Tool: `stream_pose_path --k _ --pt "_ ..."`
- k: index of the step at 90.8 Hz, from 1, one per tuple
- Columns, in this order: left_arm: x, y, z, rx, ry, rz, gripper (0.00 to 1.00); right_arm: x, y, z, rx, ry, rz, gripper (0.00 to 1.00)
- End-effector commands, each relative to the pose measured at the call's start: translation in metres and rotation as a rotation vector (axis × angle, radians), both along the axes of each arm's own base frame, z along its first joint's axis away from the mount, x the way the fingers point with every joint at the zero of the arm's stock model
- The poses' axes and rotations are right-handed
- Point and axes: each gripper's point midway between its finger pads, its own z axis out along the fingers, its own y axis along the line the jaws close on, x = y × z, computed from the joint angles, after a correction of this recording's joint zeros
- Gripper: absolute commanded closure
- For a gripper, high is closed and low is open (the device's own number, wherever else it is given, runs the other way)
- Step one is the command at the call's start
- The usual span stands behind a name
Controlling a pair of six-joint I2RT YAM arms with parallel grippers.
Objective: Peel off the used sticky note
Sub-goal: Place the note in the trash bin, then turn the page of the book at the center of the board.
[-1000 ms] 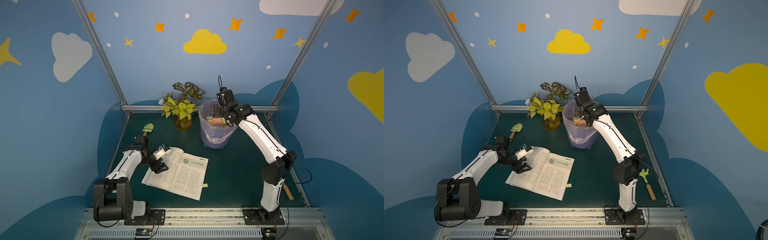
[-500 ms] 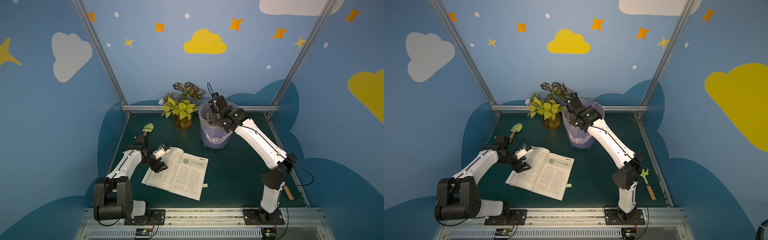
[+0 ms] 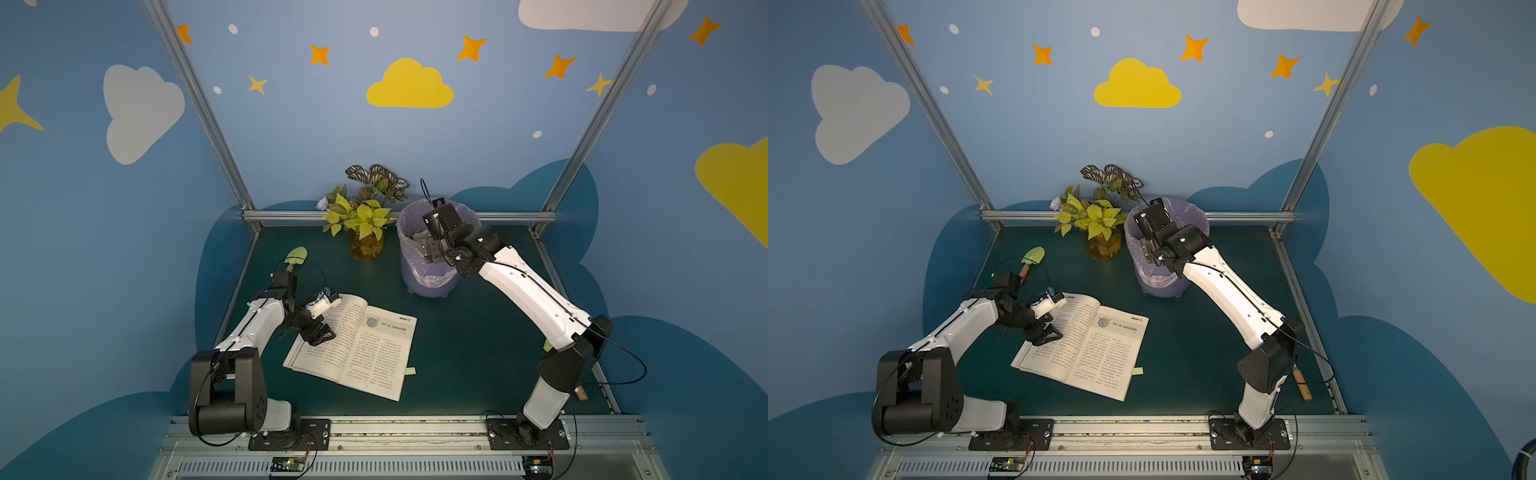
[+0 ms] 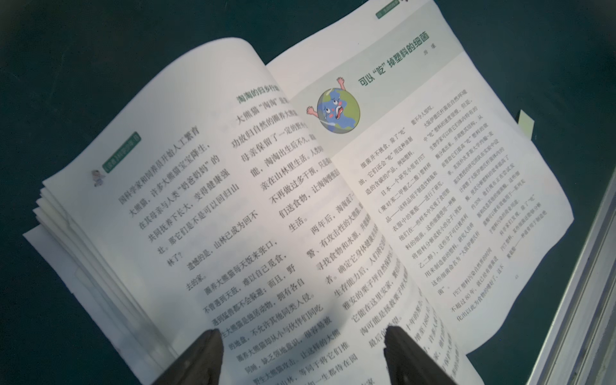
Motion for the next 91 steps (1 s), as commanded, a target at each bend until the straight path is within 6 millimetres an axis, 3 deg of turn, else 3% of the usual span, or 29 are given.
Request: stream_pose_path --k 1,13,36,53,64,67,68,71,72,74,83,91 --pt "0.001 -0.003 0.005 -0.024 -0.009 0.000 0.20 -0.009 -0.020 0.014 -0.012 -0.011 -0.065 0.04" --pt "0.002 -0.004 0.006 -0.029 -0.010 -0.001 0.20 -0.012 -0.029 0.012 -0.025 -0.002 -0.091 0.04" --pt "0.001 -0.004 0.004 -0.027 -0.009 -0.005 0.20 -0.009 -0.021 0.028 0.001 -0.022 -0.076 0.04" --pt "0.004 -0.001 0.001 -0.012 -0.006 0.000 0.21 -0.013 0.002 0.042 0.097 -0.029 -0.019 0.04" --pt "0.008 0.007 -0.009 0.037 -0.005 0.003 0.21 -0.046 0.032 0.047 0.194 -0.011 0.086 0.04" --pt "0.008 0.009 -0.012 0.052 -0.004 0.004 0.21 -0.053 0.036 0.035 0.195 0.007 0.102 0.04" --pt "0.009 0.009 -0.013 0.056 -0.004 0.003 0.21 -0.060 0.042 0.042 0.219 -0.007 0.121 0.04" --pt "0.010 0.011 -0.016 0.068 -0.004 0.004 0.21 -0.071 0.047 0.037 0.236 -0.002 0.145 0.04" --pt "0.010 0.012 -0.017 0.073 -0.004 0.003 0.21 -0.072 0.046 0.024 0.223 0.015 0.141 0.04" --pt "0.010 0.013 -0.019 0.081 -0.006 0.004 0.21 -0.081 0.054 0.028 0.254 0.005 0.167 0.04" --pt "0.011 0.017 -0.026 0.108 -0.004 0.000 0.22 -0.111 0.064 -0.008 0.327 0.071 0.189 0.04" --pt "0.011 0.021 -0.032 0.131 -0.001 -0.005 0.23 -0.135 0.066 -0.056 0.421 0.182 0.146 0.04"
